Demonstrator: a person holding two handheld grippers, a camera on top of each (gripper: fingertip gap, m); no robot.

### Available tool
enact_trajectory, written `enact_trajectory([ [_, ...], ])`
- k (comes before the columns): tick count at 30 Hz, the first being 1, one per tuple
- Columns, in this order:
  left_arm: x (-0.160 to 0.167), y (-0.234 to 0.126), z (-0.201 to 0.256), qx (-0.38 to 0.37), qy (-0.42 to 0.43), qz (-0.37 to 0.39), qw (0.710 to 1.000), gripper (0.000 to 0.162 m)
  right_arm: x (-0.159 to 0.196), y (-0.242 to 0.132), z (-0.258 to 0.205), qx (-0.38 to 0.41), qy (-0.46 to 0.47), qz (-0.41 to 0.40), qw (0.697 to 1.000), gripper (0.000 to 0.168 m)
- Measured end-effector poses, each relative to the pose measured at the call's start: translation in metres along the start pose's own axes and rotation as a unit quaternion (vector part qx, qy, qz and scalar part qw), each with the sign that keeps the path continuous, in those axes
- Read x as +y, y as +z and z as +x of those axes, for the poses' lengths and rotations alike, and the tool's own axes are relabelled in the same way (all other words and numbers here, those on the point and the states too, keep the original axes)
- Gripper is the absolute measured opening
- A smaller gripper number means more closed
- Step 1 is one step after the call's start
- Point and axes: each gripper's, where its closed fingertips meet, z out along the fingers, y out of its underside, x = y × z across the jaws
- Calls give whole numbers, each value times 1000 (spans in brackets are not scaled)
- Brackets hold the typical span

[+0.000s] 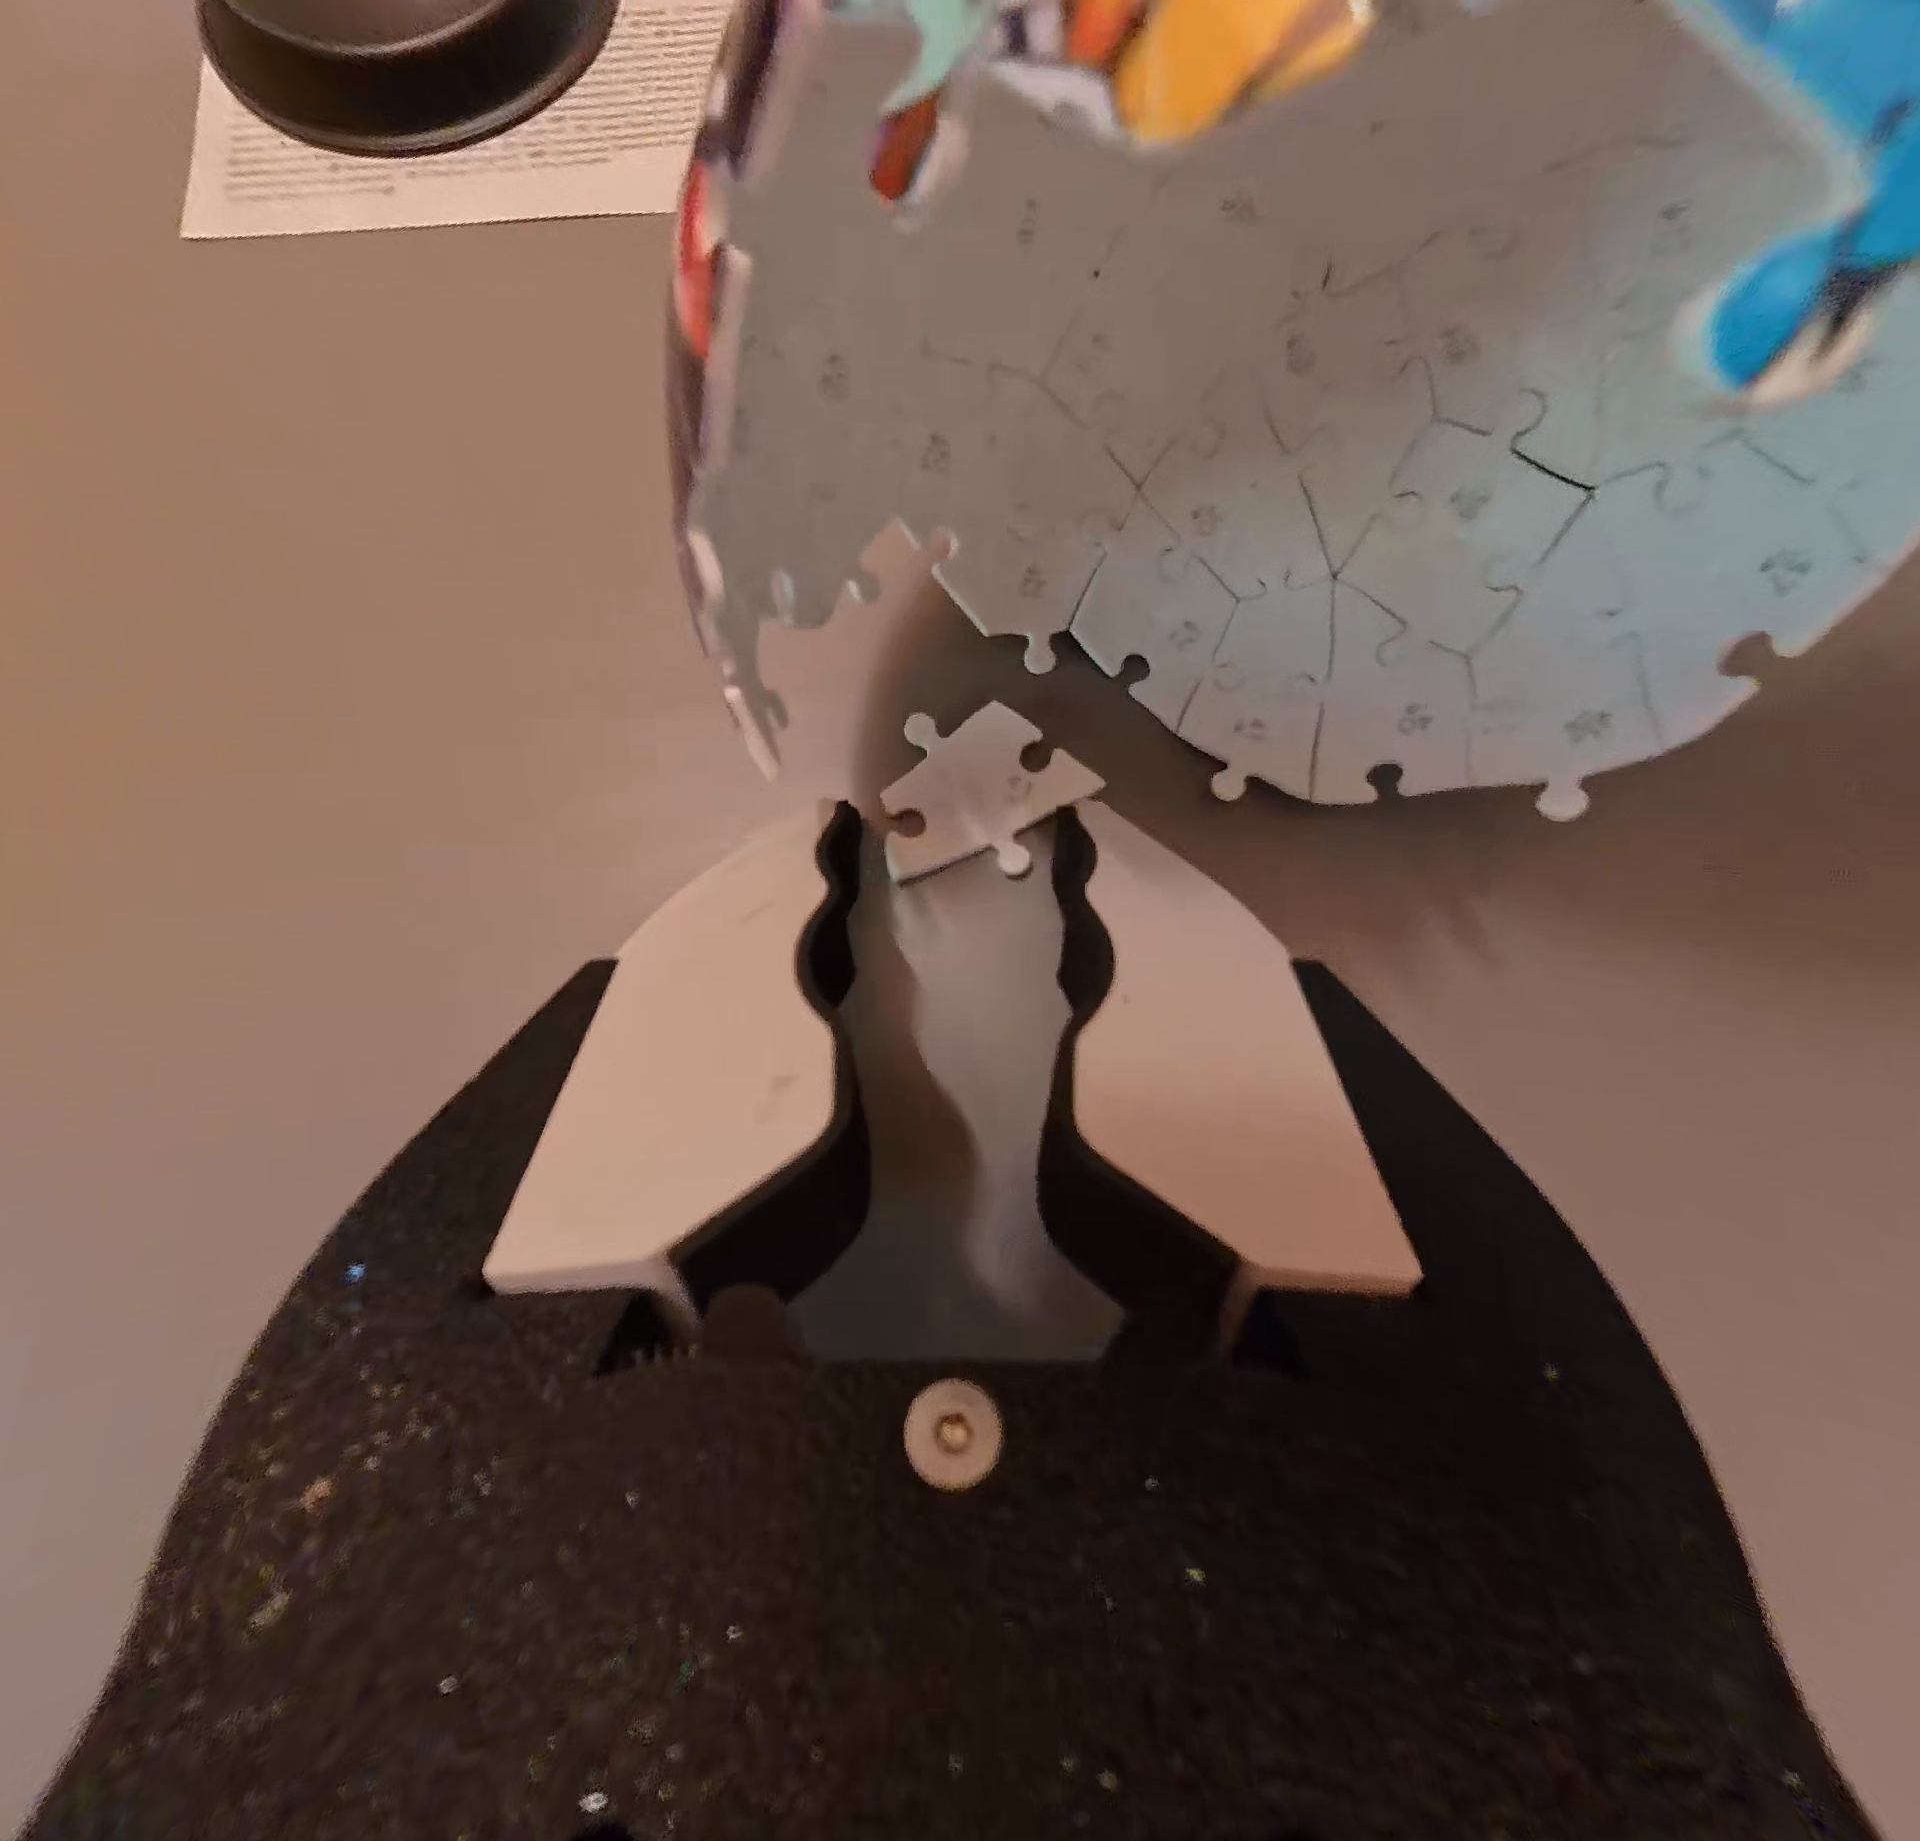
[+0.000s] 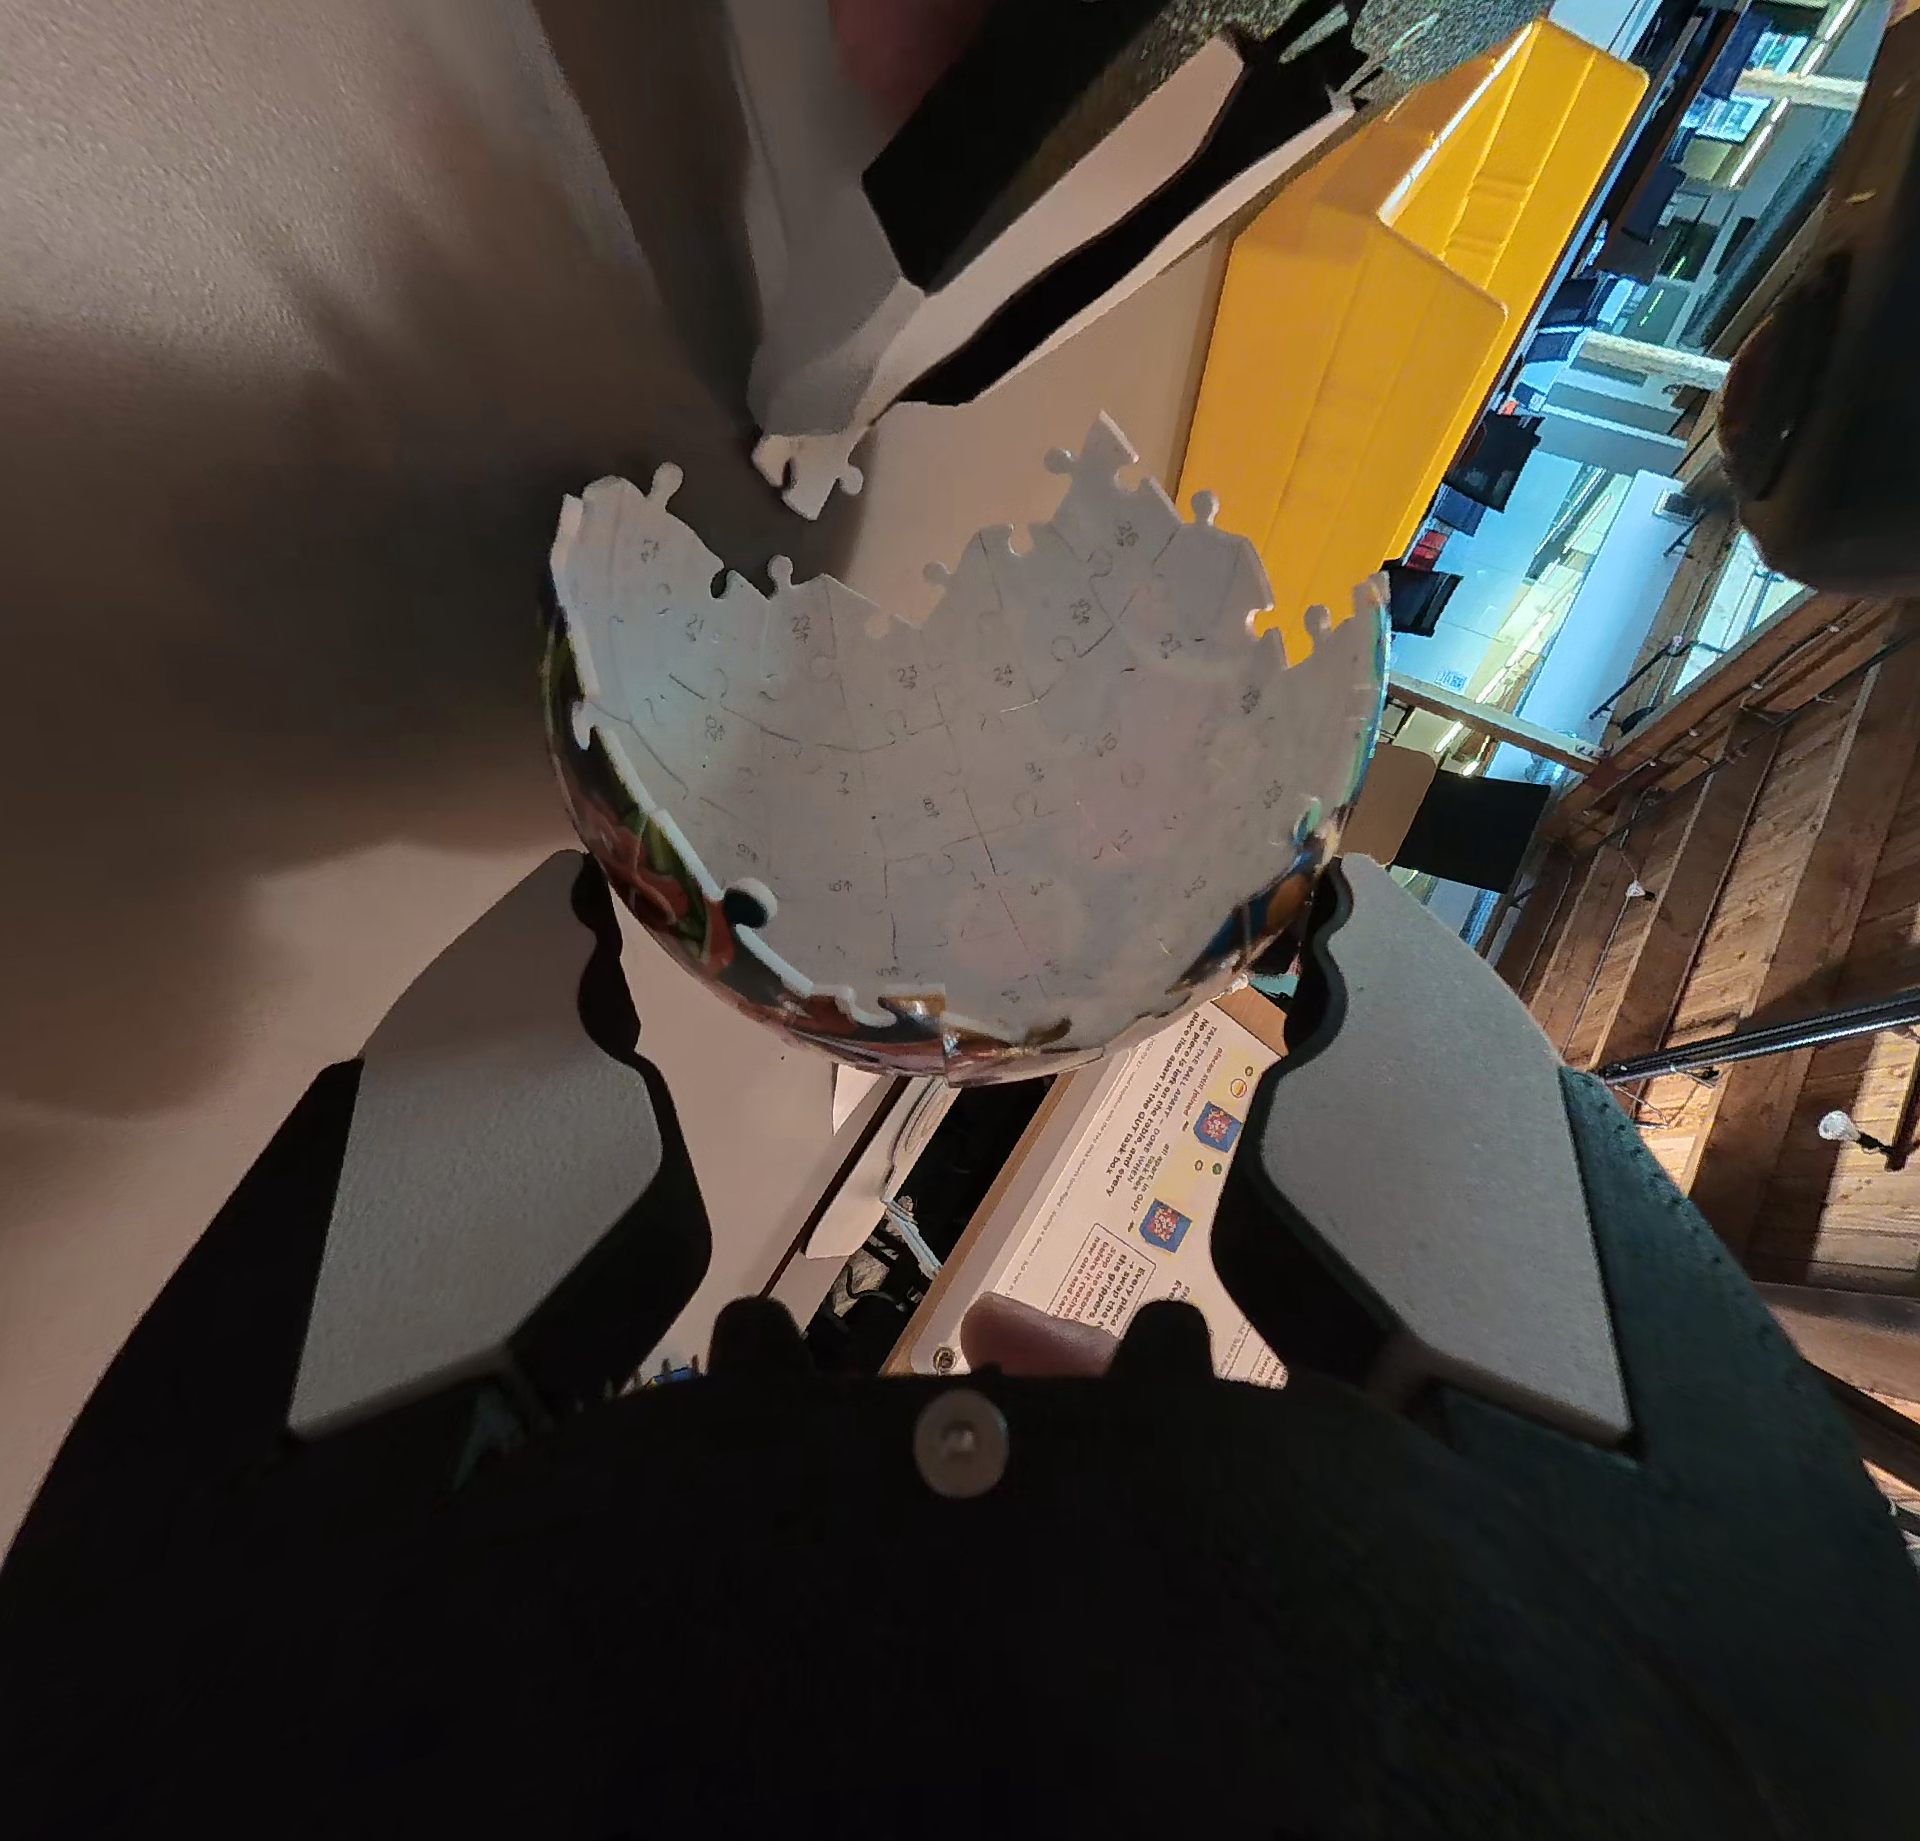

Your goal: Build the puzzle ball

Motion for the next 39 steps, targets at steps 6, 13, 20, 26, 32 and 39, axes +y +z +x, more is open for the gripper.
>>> enact_trajectory([
  [6,5,-6,-23,-54,-24,-7,998,48,1,0,0,0,0,0,1000,124],
  [13,-1,-5,-4,8,-14,14,1000,44,1,0,0,1,-1,-1,1000,124],
  [20,0,0,-1,2,-1,0,1000,25,0,1,0,1,-1,-1,1000,124],
  [26,2,-1,6,21,11,-5,1000,19,1,1,0,2,-1,-1,1000,124],
  [32,-5,-8,0,7,38,11,999,29,2,1,0,2,0,-2,1000,124],
  [39,-2,2,2,21,-5,1,1000,36,2,1,1,3,-2,-3,1000,124],
])
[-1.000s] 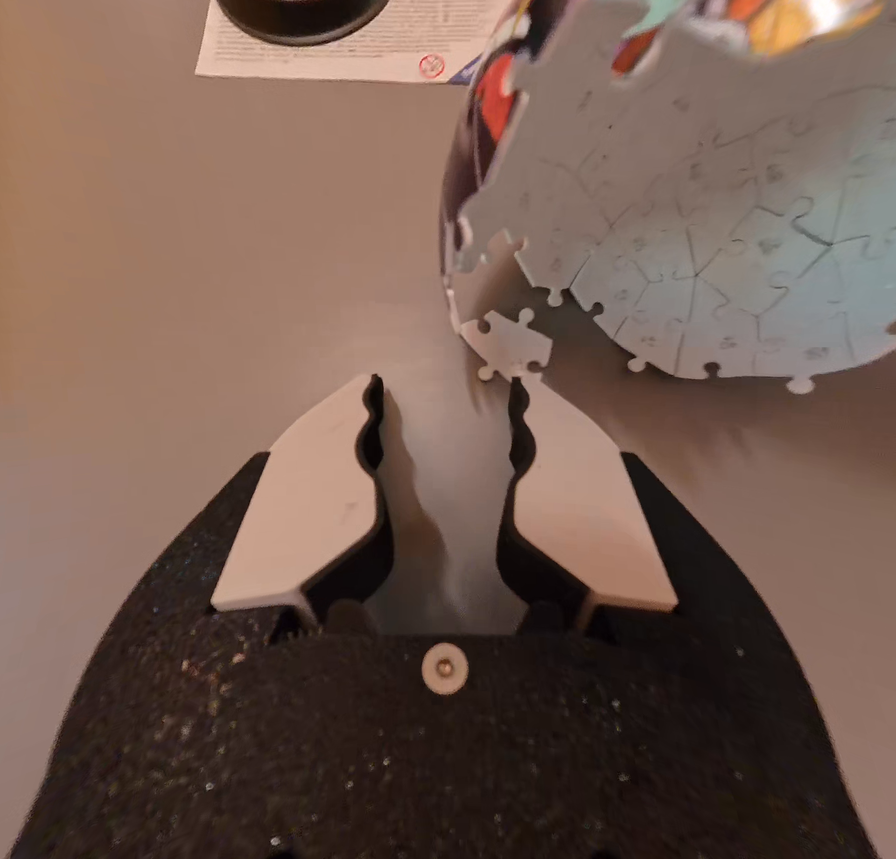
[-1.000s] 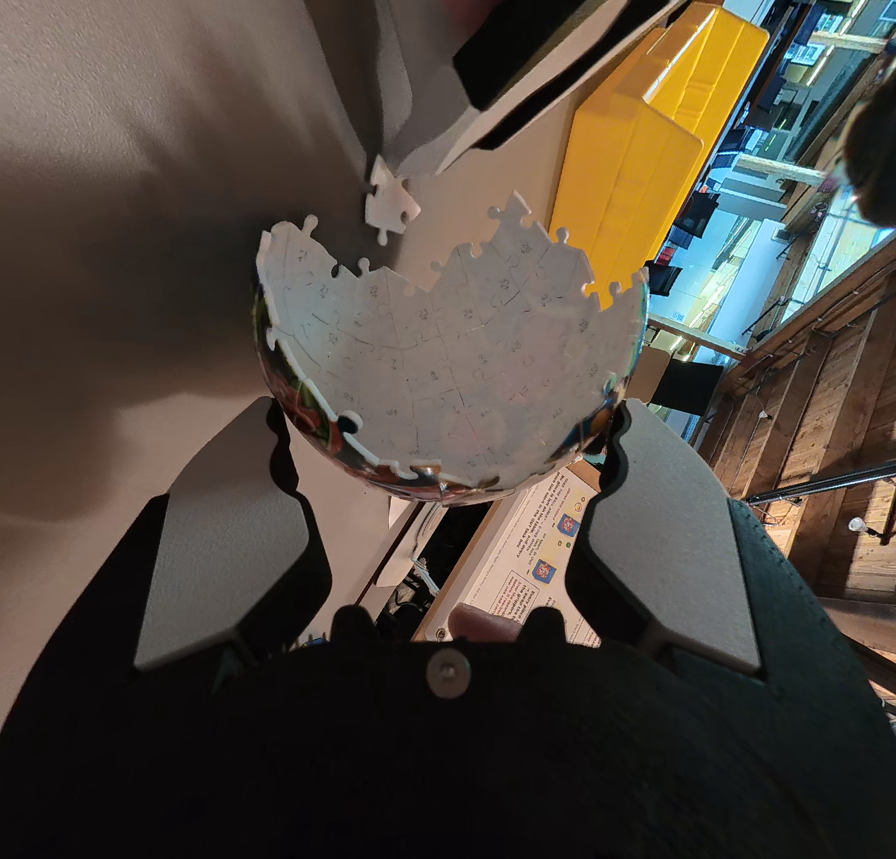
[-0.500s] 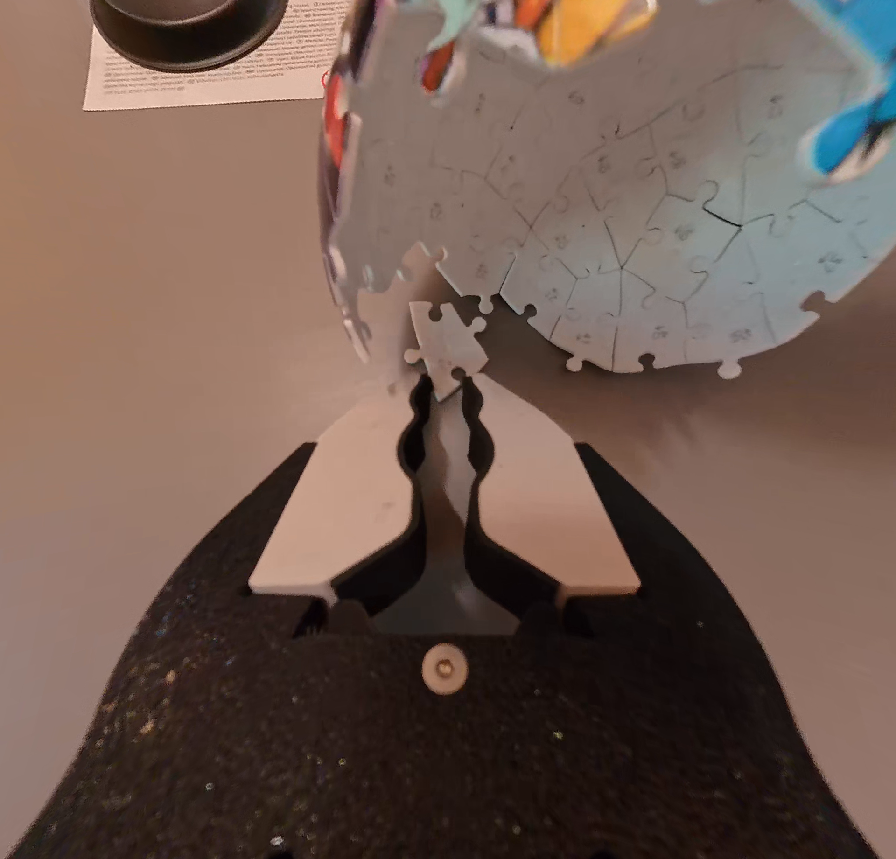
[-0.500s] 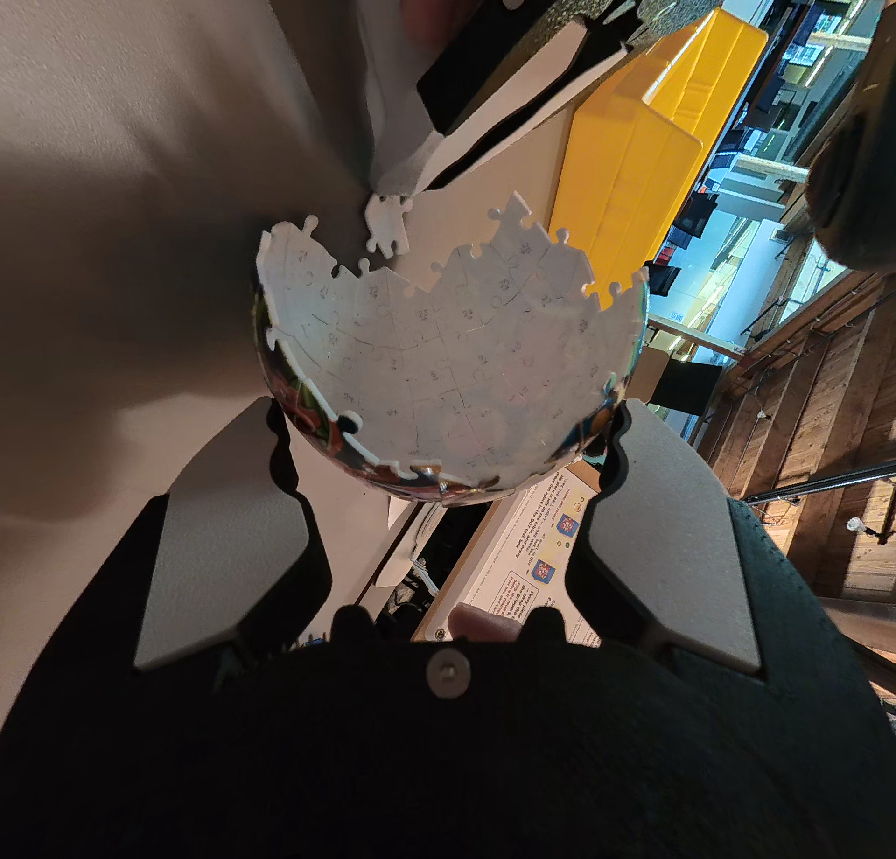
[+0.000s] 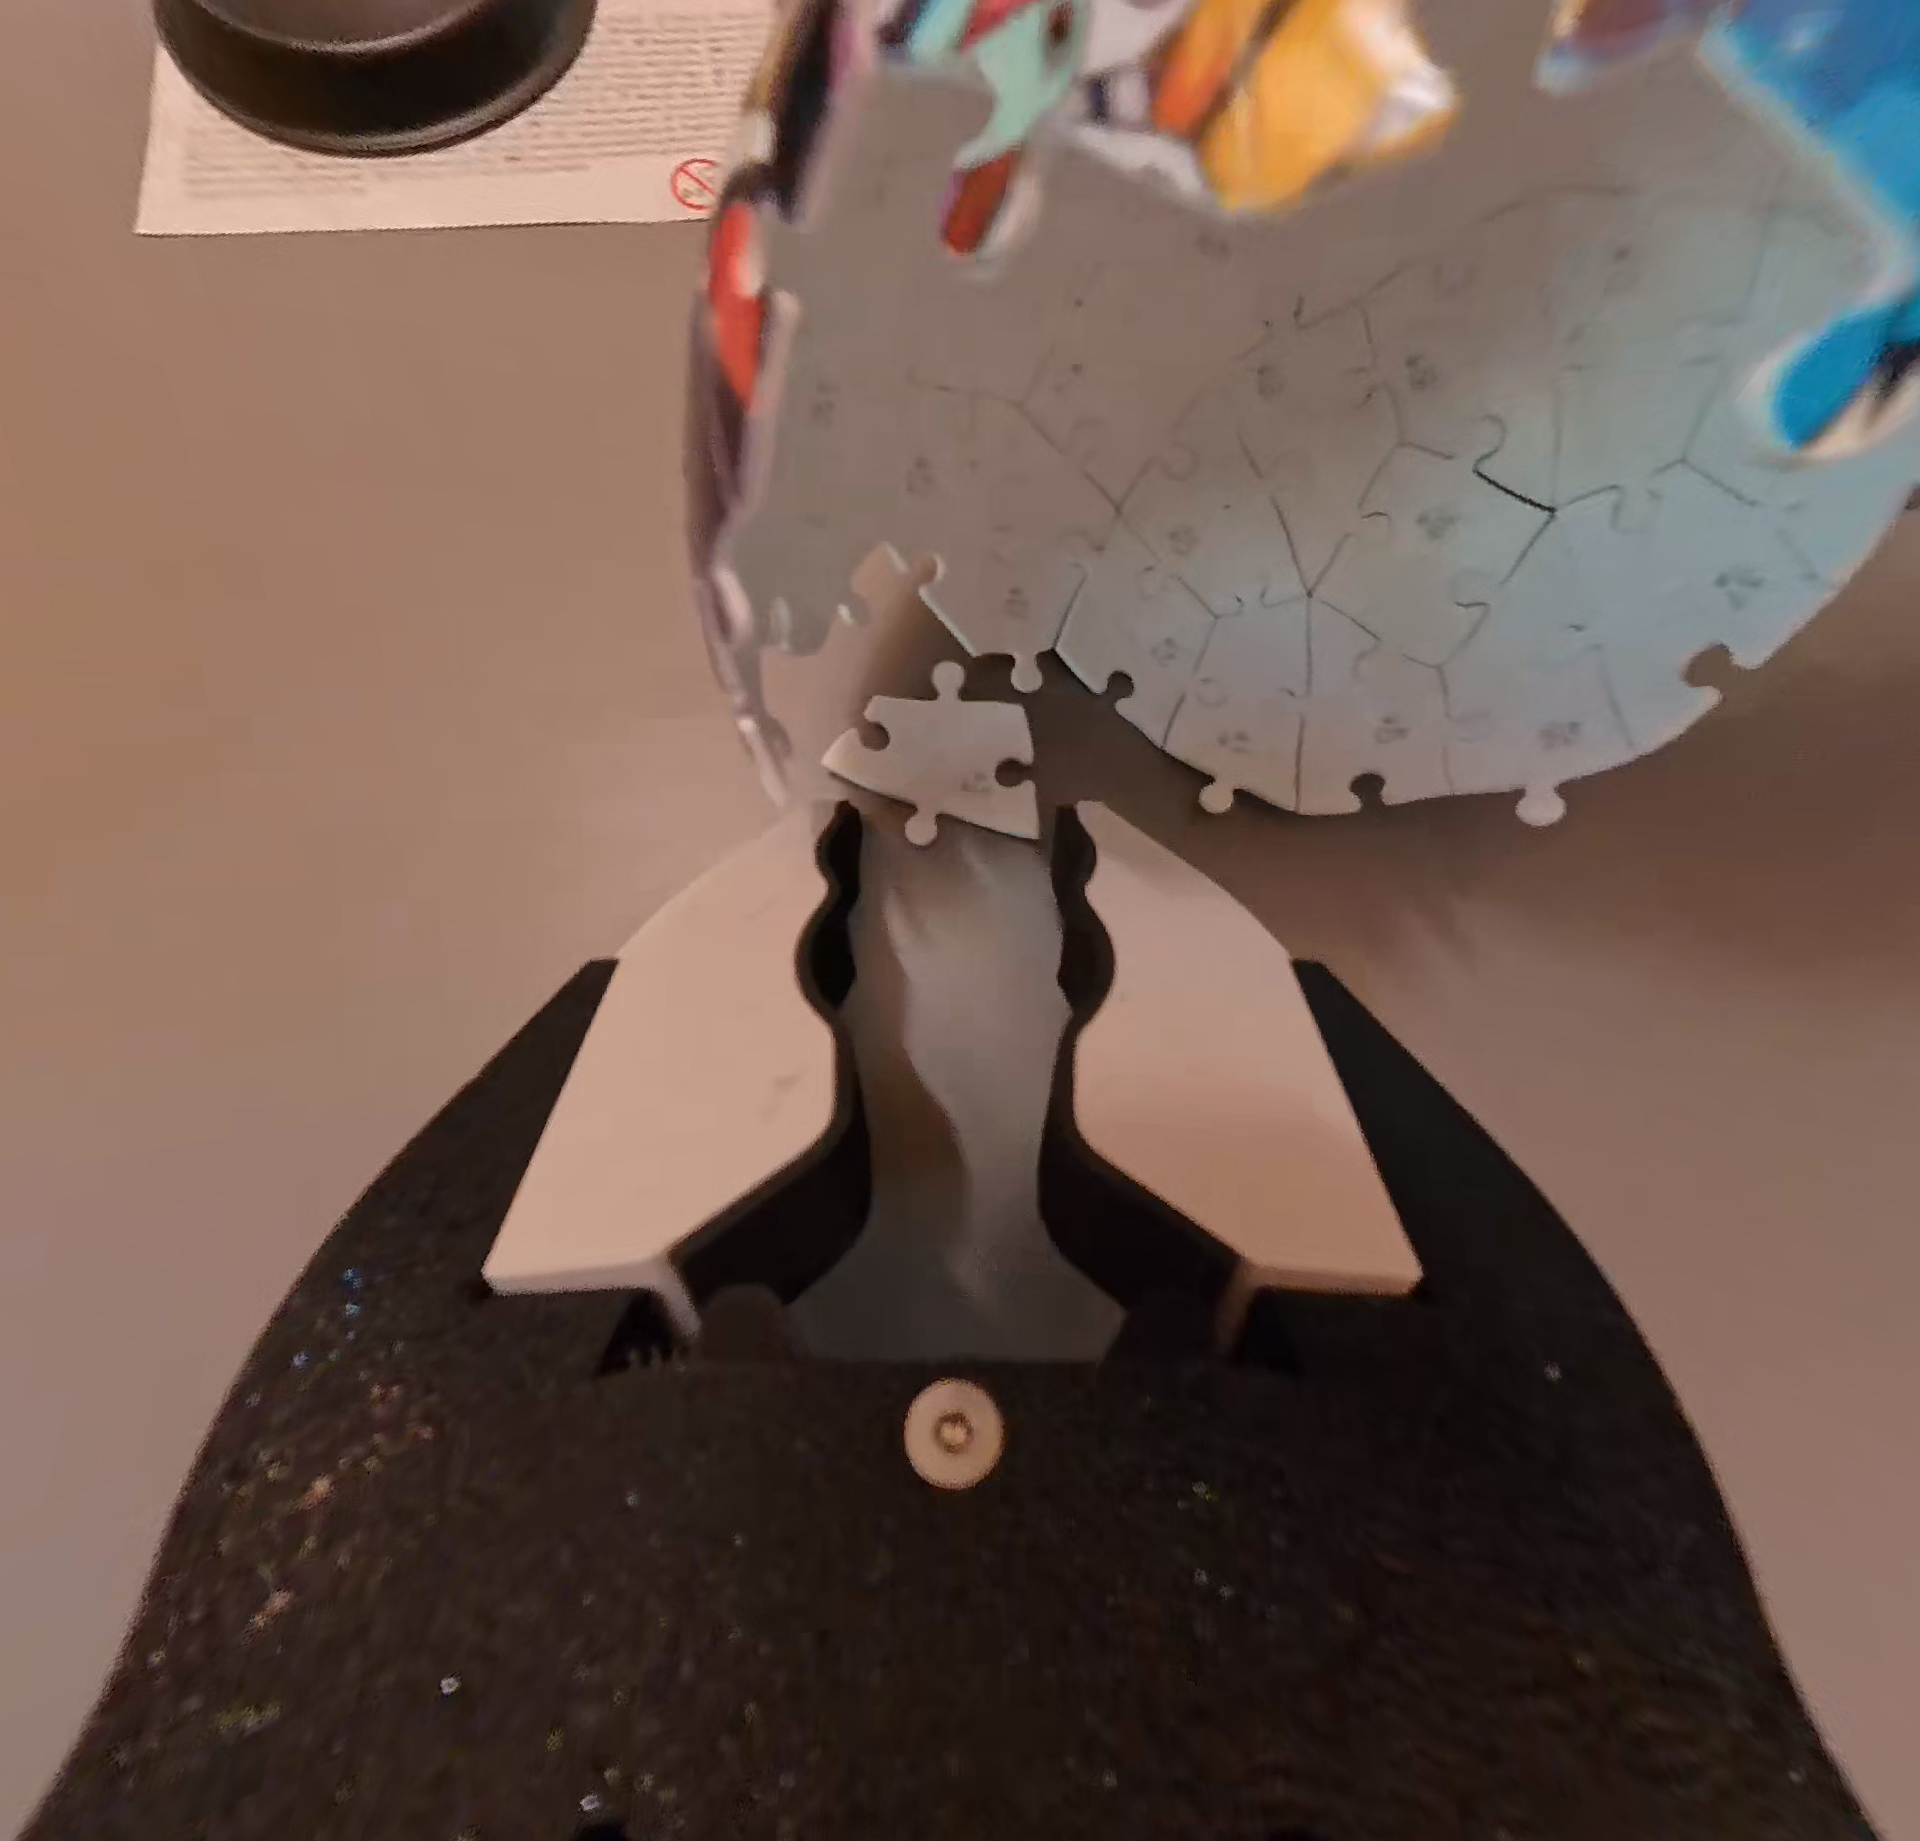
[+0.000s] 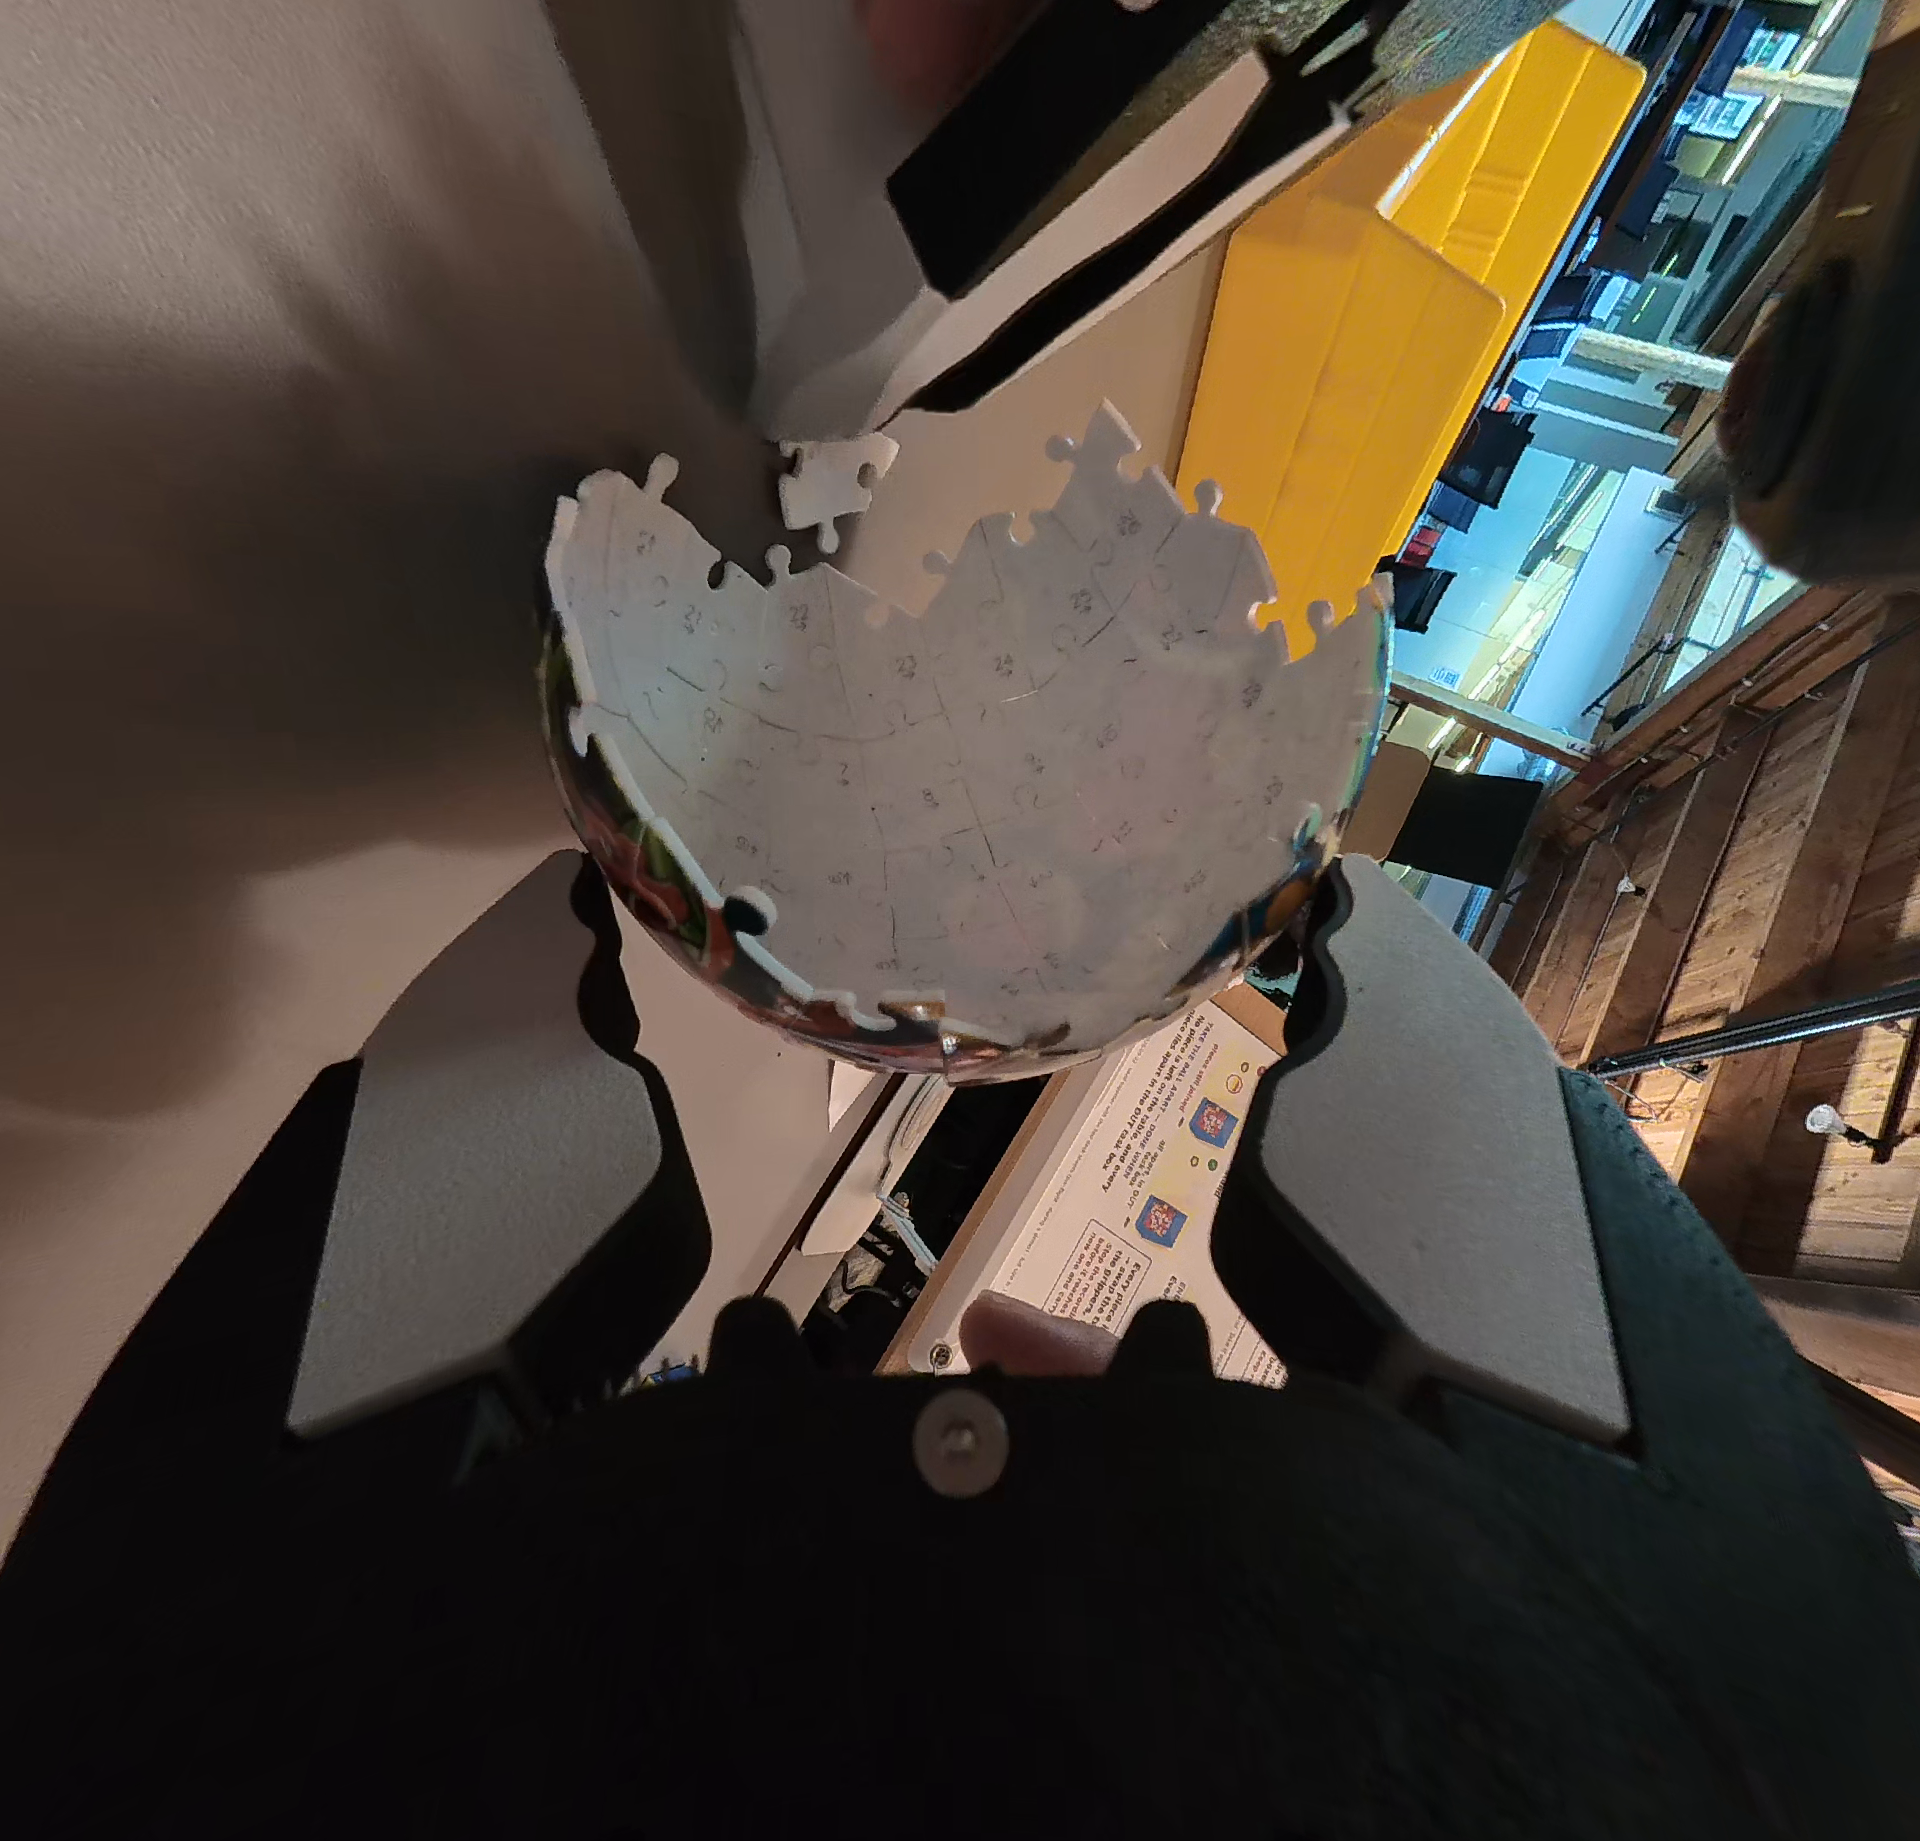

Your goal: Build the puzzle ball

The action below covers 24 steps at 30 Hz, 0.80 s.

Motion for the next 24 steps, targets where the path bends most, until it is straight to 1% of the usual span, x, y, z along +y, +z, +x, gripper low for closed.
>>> enact_trajectory([
  [1,0,1,0,-7,8,-3,1000,35,0,0,0,0,0,0,1000,124],
  [5,-2,3,1,-13,10,-3,1000,18,0,0,0,1,0,0,1000,124],
  [8,-2,3,1,-13,9,-3,1000,16,0,0,0,1,-1,-1,1000,124],
  [9,-2,2,2,-10,7,-4,1000,18,0,0,0,1,-2,-1,1000,124],
  [11,-2,2,2,-10,-6,-5,1000,34,0,0,0,2,-2,-1,1000,124],
  [13,-3,2,-1,-27,-27,-4,999,50,-1,0,0,1,-2,-1,1000,124],
  [15,-7,3,-4,-41,-42,3,998,57,-1,0,0,1,-2,0,1000,124],
  [18,-6,7,-10,-72,-41,-2,997,54,-2,0,0,2,-3,1,1000,124],
  [22,-10,9,-11,-78,-26,0,997,52,-3,0,0,3,-5,1,1000,124],
  [24,-10,10,-9,-68,-29,0,997,43,-3,0,0,3,-5,2,1000,124],
])
